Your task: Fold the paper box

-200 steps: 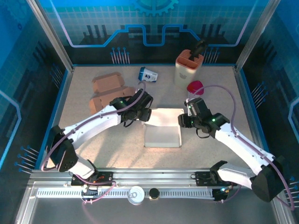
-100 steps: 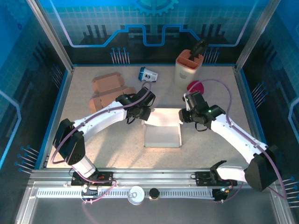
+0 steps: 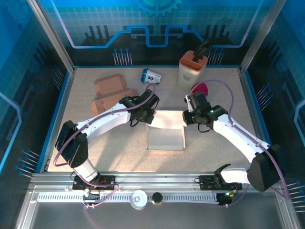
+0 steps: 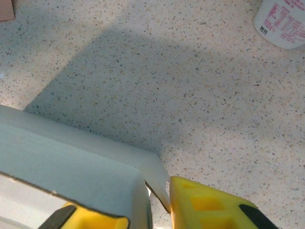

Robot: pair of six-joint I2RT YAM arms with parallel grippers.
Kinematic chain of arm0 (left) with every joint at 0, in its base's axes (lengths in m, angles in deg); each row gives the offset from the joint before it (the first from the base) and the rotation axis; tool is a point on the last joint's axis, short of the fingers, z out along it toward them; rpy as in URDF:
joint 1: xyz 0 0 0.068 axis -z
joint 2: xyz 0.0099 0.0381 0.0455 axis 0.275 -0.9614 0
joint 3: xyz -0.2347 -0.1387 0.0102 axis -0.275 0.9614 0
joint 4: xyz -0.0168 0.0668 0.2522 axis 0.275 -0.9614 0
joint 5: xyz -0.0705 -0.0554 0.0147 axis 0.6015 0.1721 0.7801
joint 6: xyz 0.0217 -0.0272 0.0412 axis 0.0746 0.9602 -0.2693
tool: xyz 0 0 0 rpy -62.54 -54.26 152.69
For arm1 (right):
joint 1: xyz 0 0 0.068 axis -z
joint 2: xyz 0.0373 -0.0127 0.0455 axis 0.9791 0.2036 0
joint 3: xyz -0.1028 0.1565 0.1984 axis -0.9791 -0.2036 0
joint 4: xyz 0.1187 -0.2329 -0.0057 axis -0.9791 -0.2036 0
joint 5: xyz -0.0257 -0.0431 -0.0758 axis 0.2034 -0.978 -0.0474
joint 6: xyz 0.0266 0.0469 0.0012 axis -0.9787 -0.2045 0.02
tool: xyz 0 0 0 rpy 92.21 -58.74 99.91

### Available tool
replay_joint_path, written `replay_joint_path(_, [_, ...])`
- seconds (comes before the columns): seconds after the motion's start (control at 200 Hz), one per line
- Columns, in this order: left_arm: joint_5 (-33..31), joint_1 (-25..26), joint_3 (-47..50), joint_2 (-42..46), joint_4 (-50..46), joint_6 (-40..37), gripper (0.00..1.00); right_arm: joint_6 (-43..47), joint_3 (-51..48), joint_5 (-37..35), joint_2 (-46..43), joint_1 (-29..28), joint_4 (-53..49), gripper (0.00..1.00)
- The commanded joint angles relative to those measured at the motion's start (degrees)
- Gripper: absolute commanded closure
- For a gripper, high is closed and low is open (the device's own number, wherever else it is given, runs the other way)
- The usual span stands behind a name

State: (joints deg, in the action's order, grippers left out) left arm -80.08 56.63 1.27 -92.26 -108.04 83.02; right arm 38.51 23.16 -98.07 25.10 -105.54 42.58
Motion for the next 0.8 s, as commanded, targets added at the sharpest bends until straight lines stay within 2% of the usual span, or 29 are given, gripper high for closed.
replay_joint_path(0.0, [0.3,-0.3,-0.4,-0.5,0.4,-0.2,0.88,0.1,1.5,0.6,0.6,0.6,0.3,0.83])
replay_joint_path(0.12, [0.4,-0.3,-0.4,-0.4,0.8,0.4,1.0,-0.1,1.4,0.4,0.7,0.2,0.5,0.92])
replay_joint_path(0.22, [0.6,-0.3,-0.3,-0.6,1.2,1.0,1.0,-0.5,1.7,-1.4,0.9,-1.1,0.4,1.0])
replay_joint_path(0.49, [2.4,-0.3,0.1,0.3,3.0,6.8,1.0,-5.5,2.4,-7.2,0.8,-5.7,0.9,1.0])
replay_joint_path(0.795, [2.7,-0.3,-0.6,0.2,4.9,14.1,1.0,-14.7,3.7,-7.1,3.6,-6.4,4.2,1.0])
